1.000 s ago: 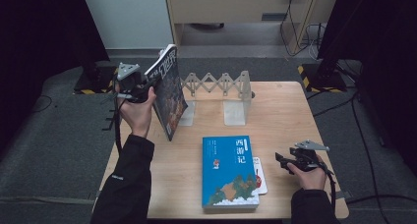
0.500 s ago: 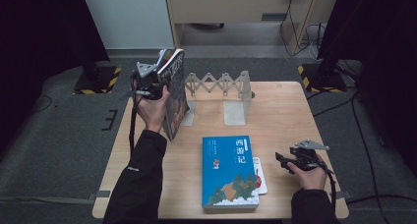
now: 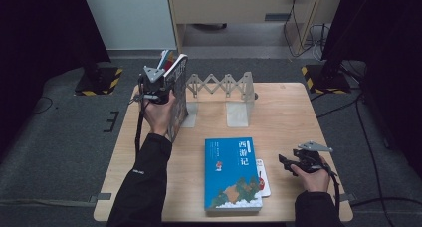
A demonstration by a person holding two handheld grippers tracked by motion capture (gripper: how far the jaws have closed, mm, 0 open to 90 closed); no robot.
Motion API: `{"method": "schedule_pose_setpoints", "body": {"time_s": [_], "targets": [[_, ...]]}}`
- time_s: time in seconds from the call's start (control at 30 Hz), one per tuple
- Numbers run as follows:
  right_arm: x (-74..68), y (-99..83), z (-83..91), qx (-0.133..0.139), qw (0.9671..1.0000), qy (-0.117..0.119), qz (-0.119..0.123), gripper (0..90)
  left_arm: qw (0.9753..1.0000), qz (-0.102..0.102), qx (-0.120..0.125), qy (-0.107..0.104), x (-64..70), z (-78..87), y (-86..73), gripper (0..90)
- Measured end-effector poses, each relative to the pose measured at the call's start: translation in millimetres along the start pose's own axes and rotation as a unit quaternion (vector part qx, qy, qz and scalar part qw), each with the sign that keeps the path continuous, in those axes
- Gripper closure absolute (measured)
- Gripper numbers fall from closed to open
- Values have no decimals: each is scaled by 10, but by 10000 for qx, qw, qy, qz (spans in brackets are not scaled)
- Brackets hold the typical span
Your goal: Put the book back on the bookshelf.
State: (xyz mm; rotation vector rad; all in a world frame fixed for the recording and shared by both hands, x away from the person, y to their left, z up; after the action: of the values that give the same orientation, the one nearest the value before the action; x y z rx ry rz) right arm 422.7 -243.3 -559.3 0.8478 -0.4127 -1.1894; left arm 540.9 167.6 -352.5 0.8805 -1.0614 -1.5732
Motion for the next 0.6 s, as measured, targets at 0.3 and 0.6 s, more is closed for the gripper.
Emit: {"method": "schedule_pose_setpoints", "body": {"time_s": [0.3, 0.6], "targets": [[-7, 1, -6, -6, 10000, 2, -10, 328, 9999, 11, 51, -102, 107, -26, -16, 817], [-6, 3, -5, -3, 10000, 6, -19, 329, 10000, 18, 92, -34, 106, -69, -88, 816]]}}
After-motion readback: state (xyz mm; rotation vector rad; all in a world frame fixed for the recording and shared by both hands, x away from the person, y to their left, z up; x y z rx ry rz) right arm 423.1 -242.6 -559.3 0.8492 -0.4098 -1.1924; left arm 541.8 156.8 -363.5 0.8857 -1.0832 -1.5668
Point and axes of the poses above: each handheld gripper's, and its own axes: z roughly backward along the jaws, y roughly out of its top, x roughly to its right, the point moved 8 cm from there along -z, roughly forward along the jaws, and after that the axes turned 3 degrees about -z, right-handed, at the moved point
